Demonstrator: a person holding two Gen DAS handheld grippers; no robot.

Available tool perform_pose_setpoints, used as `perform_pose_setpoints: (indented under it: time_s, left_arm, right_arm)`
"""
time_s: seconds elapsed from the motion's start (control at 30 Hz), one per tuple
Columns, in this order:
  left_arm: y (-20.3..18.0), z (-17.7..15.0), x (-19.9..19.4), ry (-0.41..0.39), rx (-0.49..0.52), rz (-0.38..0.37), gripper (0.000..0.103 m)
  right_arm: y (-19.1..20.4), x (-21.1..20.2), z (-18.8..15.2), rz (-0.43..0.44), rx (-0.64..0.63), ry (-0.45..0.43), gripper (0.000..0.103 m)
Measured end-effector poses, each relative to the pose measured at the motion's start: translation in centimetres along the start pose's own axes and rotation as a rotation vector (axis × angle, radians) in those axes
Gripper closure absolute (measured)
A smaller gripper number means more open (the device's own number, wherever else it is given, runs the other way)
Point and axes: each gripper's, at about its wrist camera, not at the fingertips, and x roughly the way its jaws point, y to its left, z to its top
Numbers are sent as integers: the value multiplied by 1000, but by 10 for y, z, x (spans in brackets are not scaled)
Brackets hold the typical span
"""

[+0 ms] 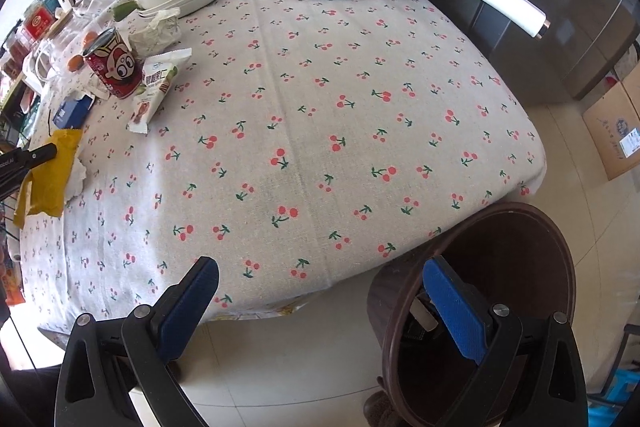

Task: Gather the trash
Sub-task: 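Grasp the white tissue with the left tool while the right tool grasps the yellow snack bag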

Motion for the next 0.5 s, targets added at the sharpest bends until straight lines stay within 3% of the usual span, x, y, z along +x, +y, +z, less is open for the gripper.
perform_pose_setpoints:
  time_s: [0.1,0.5]
  left_arm:
    - [0,-3,-9,1,39,-36,93]
    - [28,-20,-66,-85,60,-168,101]
  right_arm:
    - [20,0,6,22,-19,-9,0]
    - [106,9,22,113,-94,-25,0]
